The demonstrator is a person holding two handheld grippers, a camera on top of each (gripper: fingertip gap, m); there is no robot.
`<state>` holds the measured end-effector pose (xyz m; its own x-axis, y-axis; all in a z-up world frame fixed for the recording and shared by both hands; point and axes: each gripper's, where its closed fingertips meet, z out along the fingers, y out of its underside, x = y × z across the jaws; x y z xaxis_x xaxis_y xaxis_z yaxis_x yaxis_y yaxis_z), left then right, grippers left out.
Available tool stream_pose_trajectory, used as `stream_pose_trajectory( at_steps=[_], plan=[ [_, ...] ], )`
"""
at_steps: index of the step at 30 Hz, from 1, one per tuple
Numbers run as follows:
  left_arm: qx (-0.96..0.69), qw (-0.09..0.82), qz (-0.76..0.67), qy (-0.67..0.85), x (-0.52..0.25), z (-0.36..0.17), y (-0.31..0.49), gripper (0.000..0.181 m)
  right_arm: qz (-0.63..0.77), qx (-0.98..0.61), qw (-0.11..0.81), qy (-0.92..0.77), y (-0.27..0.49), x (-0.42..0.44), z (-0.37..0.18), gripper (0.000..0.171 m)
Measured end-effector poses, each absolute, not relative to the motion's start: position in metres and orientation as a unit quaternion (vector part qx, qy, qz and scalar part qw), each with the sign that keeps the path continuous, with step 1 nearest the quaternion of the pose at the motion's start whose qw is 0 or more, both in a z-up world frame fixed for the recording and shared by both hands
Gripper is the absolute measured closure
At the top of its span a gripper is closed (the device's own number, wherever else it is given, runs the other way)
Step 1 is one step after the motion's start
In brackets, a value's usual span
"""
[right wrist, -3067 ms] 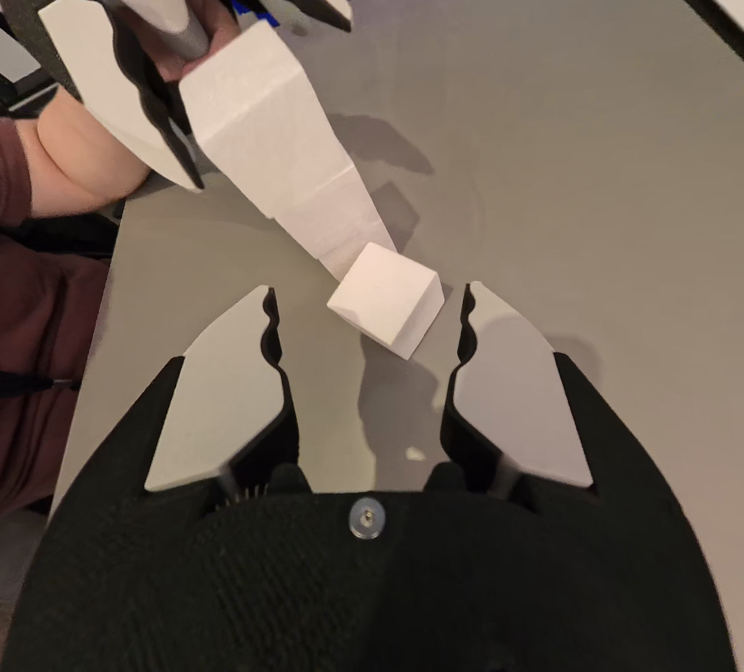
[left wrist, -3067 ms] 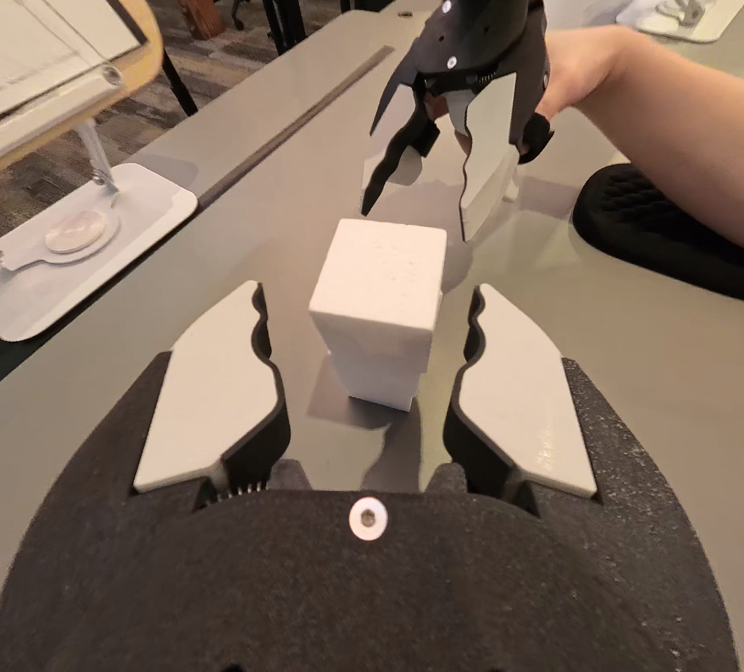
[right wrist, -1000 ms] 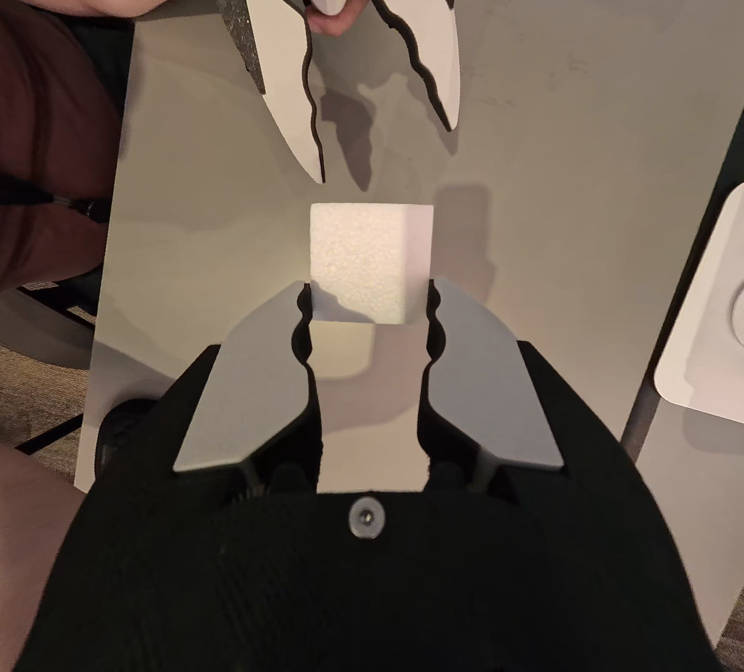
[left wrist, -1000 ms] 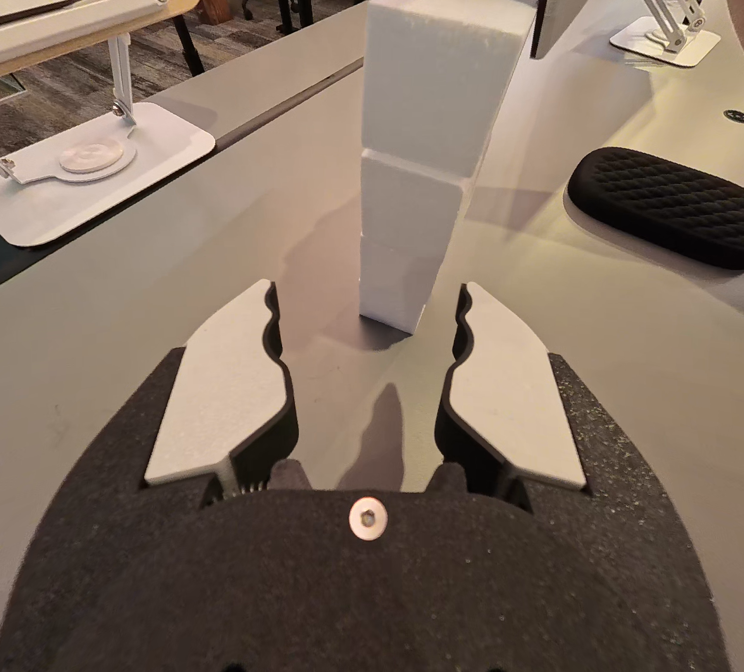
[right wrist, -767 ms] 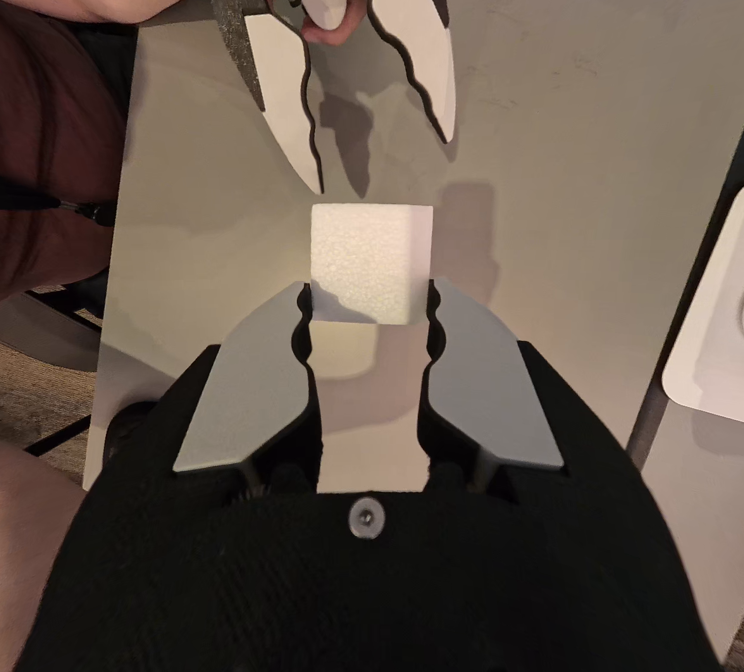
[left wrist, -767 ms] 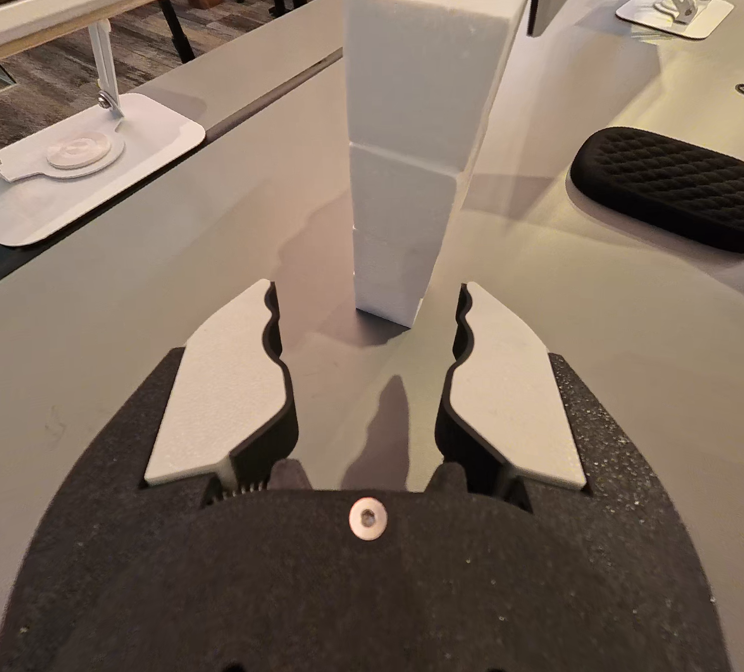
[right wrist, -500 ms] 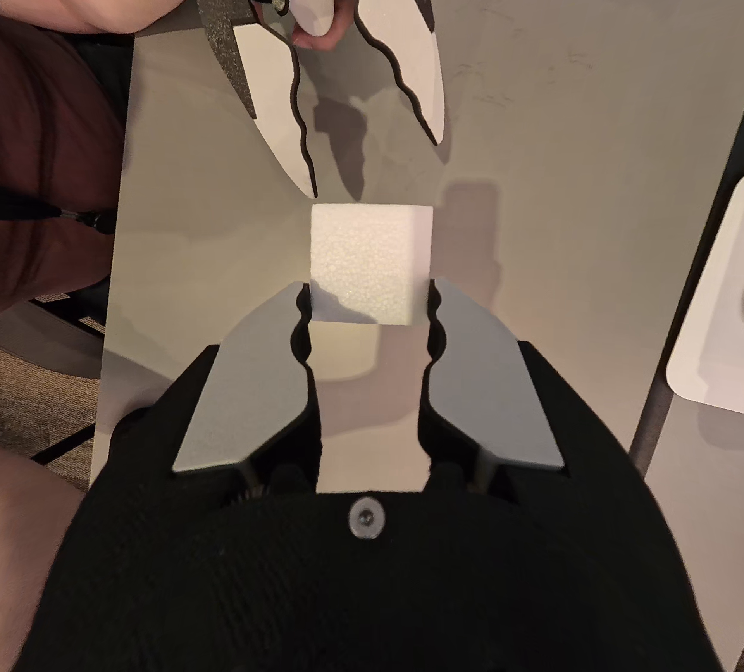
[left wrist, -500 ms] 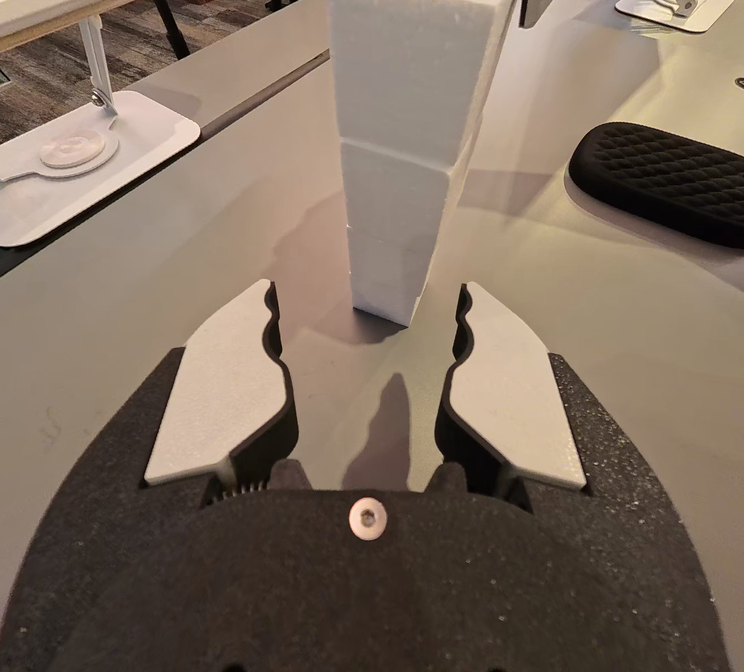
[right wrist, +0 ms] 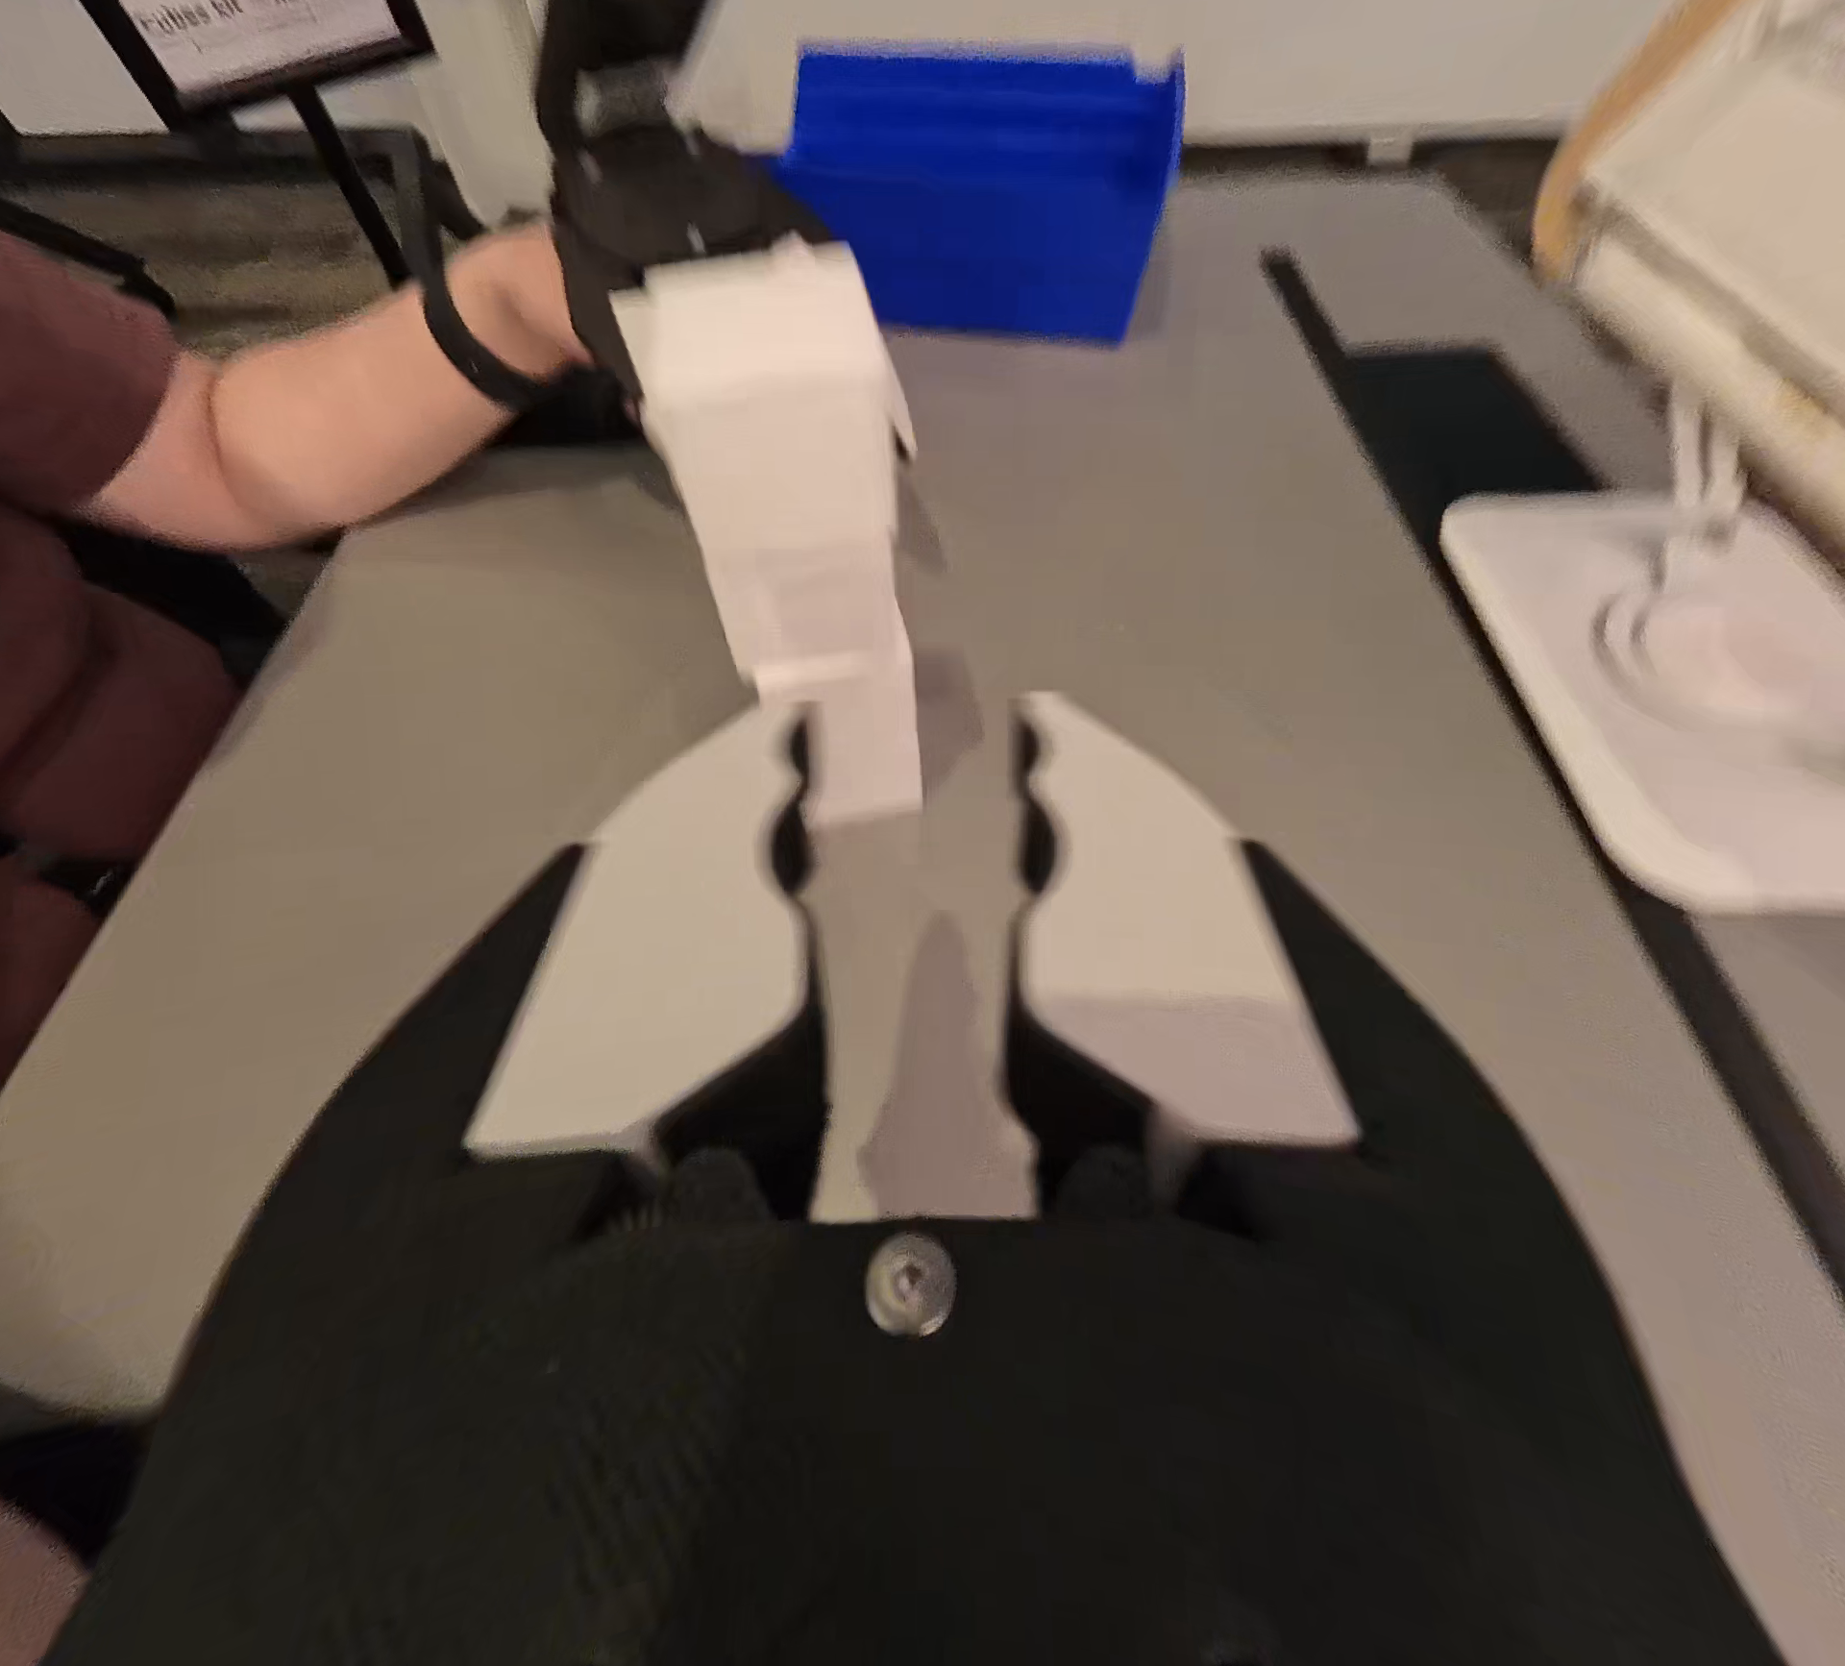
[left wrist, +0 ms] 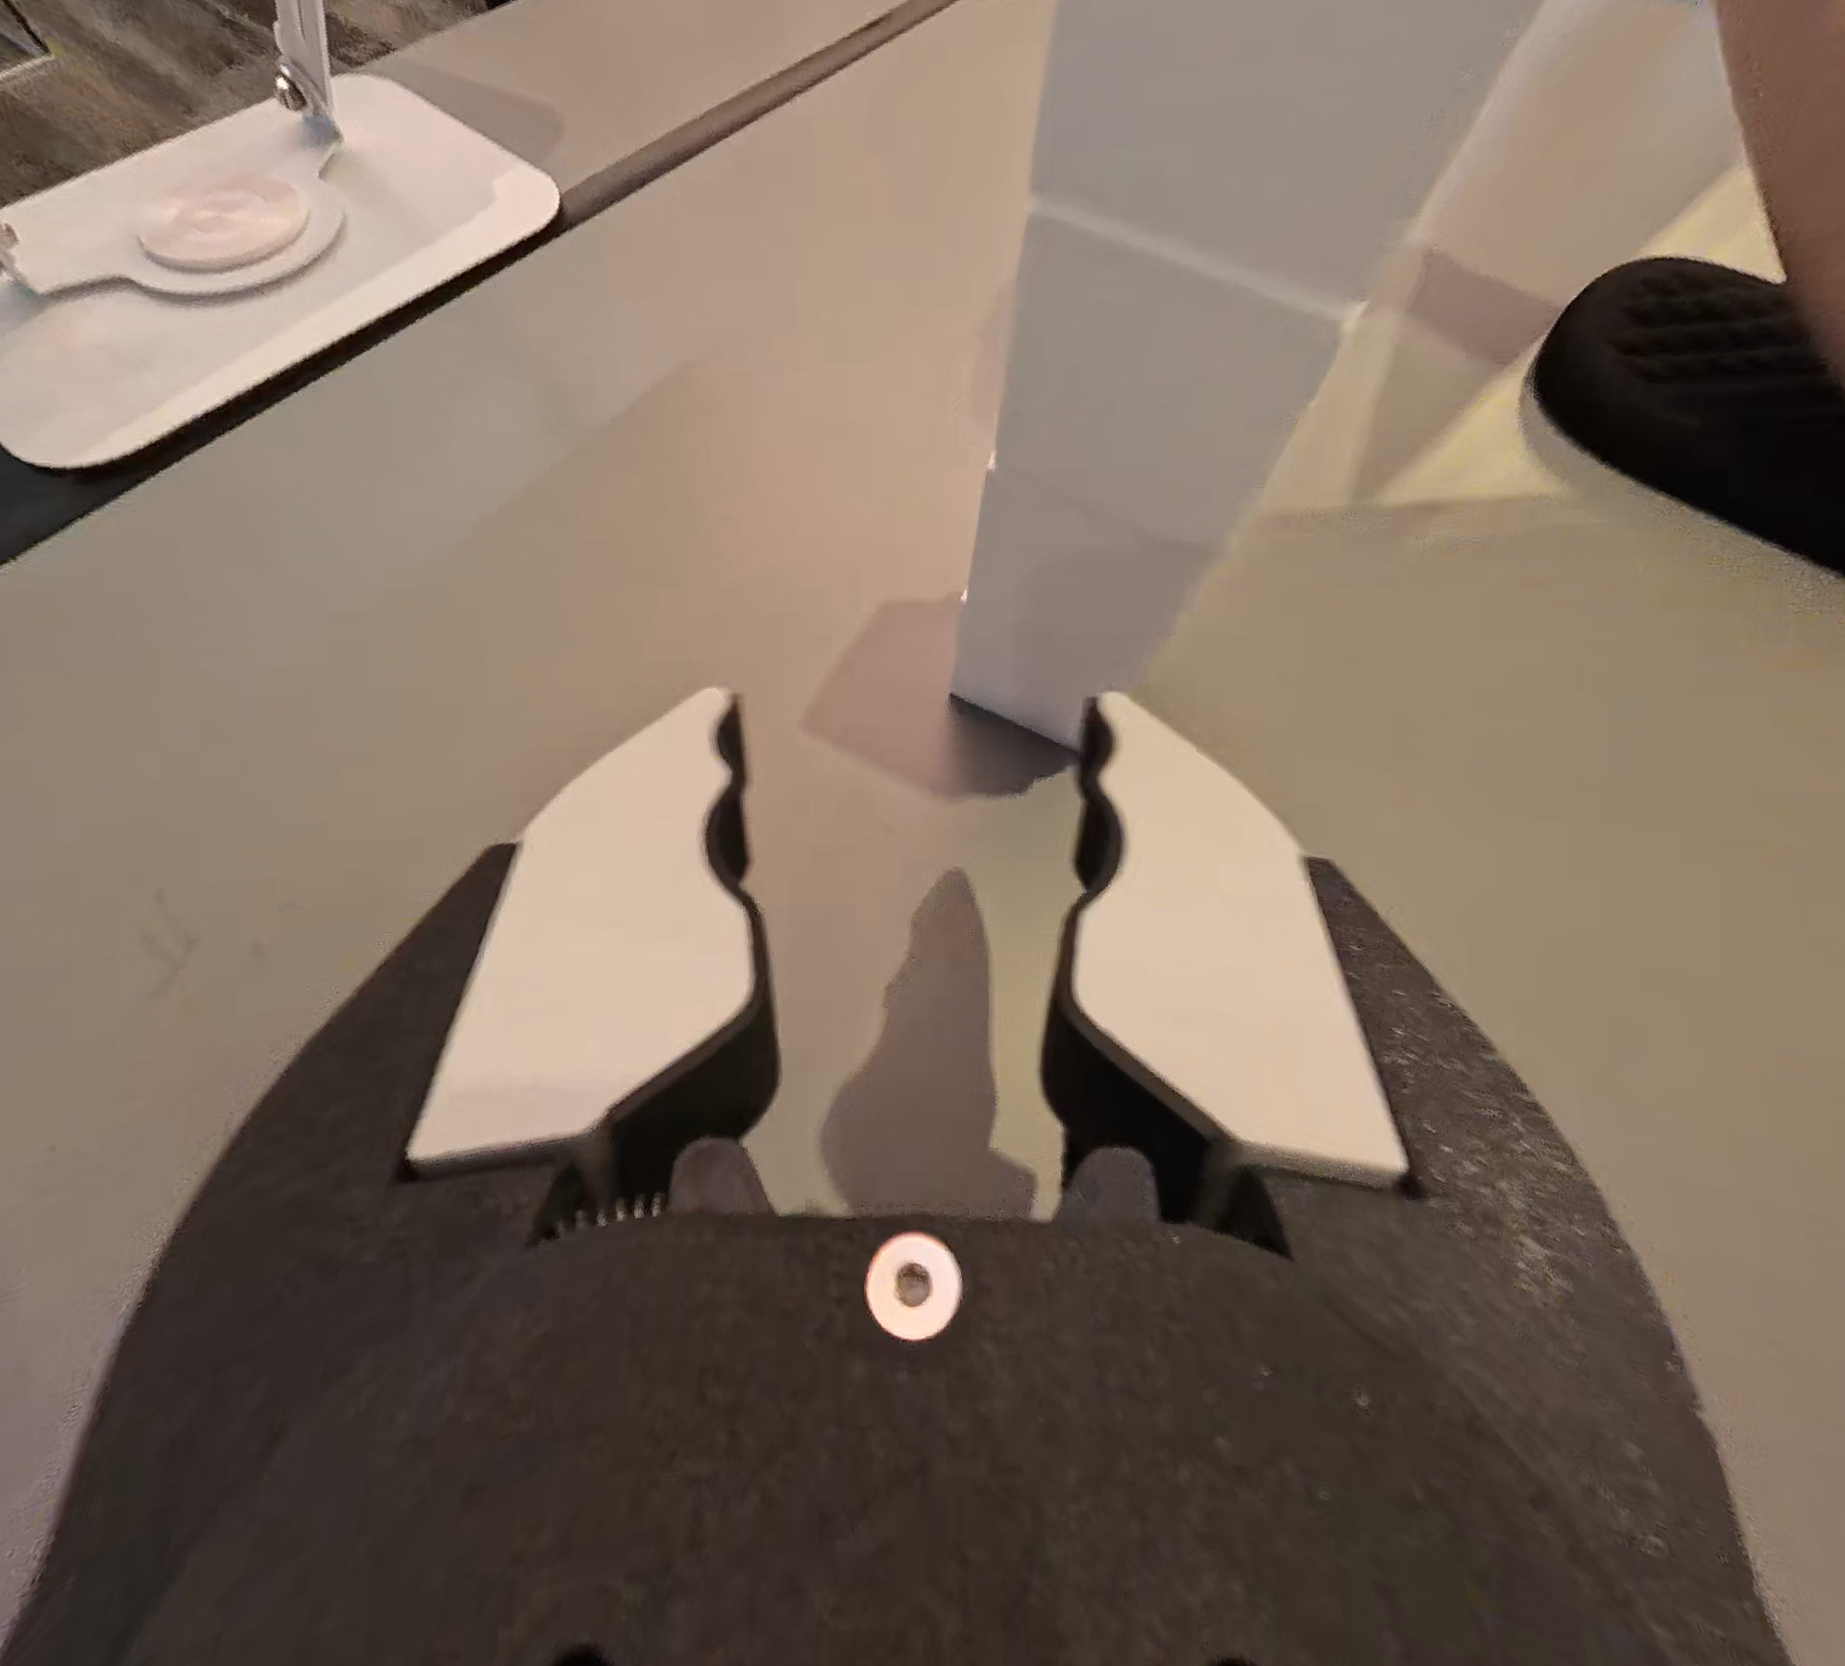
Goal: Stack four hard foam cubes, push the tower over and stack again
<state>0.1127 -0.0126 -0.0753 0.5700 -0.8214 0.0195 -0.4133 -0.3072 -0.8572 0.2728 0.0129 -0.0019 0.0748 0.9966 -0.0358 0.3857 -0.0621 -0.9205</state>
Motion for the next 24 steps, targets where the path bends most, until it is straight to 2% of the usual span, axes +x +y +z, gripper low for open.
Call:
stream_pose_trajectory(
  at_steps=[1, 3, 4, 10, 13, 19, 24],
  plan=[
    [-0.774, 0.431, -0.231, 0.402, 0.113, -0.078, -0.011, 0.137, 0.374, -0.650, 0.370, -0.548, 0.023, 0.285, -0.019, 0.170],
    [-0.773, 0.423, -0.239, 0.409, 0.116, -0.083, -0.013, 0.177, 0.359, -0.708, 0.334, -0.509, 0.038, 0.303, -0.037, 0.170],
    [-0.774, 0.408, -0.253, 0.413, 0.119, -0.086, -0.017, 0.181, 0.359, -0.718, 0.326, -0.500, 0.039, 0.308, -0.039, 0.171],
    [-0.797, 0.366, -0.218, 0.428, 0.129, -0.099, -0.031, 0.181, 0.279, -0.777, 0.319, -0.466, 0.038, 0.363, -0.039, 0.170],
    [-0.778, 0.397, -0.194, 0.446, 0.149, -0.080, -0.026, 0.181, 0.273, -0.791, 0.319, -0.445, 0.030, 0.385, -0.037, 0.170],
    [-0.746, 0.394, -0.110, 0.525, 0.191, -0.048, -0.017, 0.181, 0.241, -0.814, 0.312, -0.426, 0.028, 0.410, -0.043, 0.170],
    [-0.732, 0.397, -0.112, 0.543, 0.224, -0.037, -0.004, 0.181, 0.232, -0.826, 0.317, -0.405, 0.027, 0.429, -0.043, 0.170]
  ],
)
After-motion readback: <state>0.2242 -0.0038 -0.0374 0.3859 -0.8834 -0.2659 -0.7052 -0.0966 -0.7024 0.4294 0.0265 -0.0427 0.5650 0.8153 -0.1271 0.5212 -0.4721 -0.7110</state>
